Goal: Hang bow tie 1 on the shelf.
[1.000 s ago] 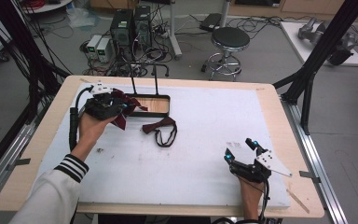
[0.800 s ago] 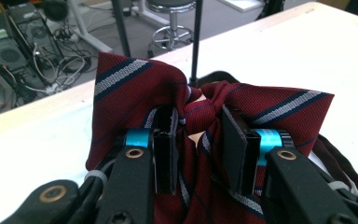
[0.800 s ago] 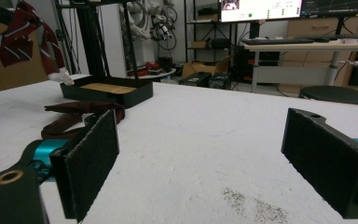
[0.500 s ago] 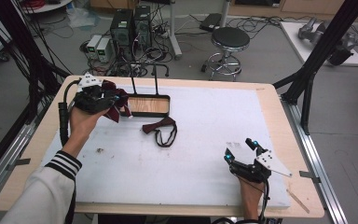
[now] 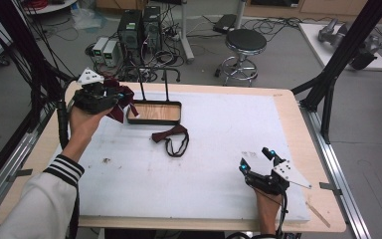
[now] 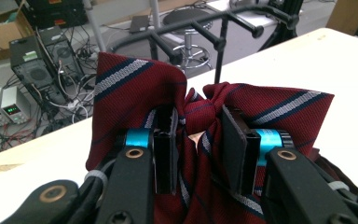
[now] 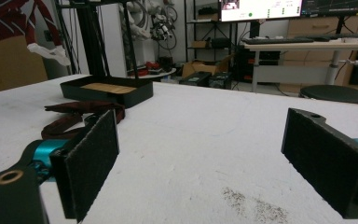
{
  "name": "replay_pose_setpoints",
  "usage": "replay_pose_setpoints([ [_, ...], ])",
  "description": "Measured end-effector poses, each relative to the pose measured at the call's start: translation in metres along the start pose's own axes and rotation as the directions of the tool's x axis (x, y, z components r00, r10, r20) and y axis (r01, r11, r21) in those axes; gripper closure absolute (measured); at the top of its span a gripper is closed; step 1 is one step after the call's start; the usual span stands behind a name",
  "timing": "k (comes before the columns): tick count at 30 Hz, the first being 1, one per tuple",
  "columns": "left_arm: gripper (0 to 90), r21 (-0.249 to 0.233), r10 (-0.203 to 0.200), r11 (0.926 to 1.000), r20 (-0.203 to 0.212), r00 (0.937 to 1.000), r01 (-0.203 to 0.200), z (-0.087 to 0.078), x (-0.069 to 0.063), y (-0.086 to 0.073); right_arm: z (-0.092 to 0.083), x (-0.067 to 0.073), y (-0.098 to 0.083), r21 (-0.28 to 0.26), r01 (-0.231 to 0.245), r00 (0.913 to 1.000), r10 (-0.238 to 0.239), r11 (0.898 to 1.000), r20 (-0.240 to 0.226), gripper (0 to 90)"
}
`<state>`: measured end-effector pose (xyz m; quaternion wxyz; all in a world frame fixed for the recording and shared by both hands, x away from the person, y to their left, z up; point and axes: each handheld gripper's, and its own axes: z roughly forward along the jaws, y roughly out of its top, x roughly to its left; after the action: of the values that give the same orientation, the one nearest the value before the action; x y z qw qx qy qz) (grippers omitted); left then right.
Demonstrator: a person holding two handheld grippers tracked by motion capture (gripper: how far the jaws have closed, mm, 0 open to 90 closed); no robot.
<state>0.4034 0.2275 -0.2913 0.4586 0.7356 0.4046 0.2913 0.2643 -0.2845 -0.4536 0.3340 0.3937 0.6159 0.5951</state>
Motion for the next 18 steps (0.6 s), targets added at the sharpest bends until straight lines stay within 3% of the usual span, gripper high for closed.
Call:
replay_pose_setpoints([
  [18,67.7,0.027,-0.006,0.9996,-0.072,0.9974,0.008,0.001,0.025,0.014,0.0,0.0,0.0,0.0,-0.002,1.0,0.002,1.0,0.001,10.2],
])
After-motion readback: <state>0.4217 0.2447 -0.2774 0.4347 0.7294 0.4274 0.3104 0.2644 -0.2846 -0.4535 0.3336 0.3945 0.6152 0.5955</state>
